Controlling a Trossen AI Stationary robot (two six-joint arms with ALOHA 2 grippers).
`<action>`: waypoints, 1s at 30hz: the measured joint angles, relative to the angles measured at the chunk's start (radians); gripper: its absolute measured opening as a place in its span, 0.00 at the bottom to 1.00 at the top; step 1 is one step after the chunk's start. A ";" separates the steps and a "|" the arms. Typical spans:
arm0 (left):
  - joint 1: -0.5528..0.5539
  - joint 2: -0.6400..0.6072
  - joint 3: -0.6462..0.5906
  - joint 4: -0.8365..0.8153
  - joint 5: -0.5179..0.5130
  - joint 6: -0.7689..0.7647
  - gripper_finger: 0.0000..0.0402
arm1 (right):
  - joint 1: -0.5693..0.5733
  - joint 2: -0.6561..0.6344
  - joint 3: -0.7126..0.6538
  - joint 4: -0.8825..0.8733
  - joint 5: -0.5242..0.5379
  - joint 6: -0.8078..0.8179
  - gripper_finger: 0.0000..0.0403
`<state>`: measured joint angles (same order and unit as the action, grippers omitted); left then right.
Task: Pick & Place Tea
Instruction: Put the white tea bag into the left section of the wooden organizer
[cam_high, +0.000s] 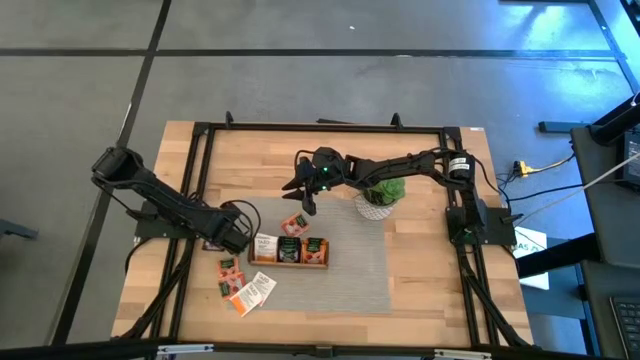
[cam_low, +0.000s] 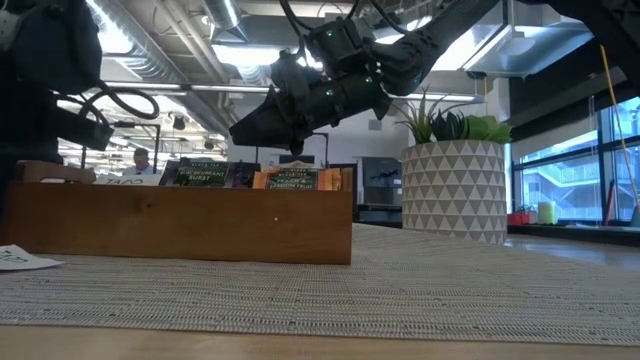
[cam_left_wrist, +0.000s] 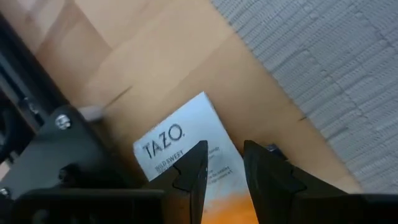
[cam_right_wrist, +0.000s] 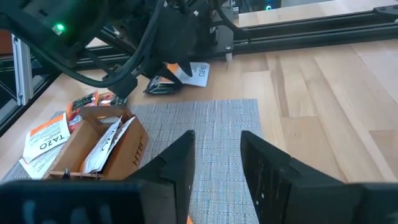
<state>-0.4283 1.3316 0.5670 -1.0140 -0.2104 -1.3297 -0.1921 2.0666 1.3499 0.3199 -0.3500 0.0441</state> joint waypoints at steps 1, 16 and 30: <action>0.000 0.001 -0.001 0.001 0.000 -0.002 0.25 | 0.000 0.000 0.000 -0.001 0.000 0.000 0.32; 0.000 0.007 -0.001 0.004 0.039 -0.019 0.25 | 0.000 0.000 0.000 -0.013 0.000 0.000 0.32; 0.000 0.010 -0.001 0.032 0.019 -0.045 0.27 | 0.000 0.000 0.000 -0.016 -0.001 0.000 0.32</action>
<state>-0.4283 1.3415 0.5663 -0.9823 -0.1916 -1.3746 -0.1925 2.0670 1.3499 0.3042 -0.3508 0.0440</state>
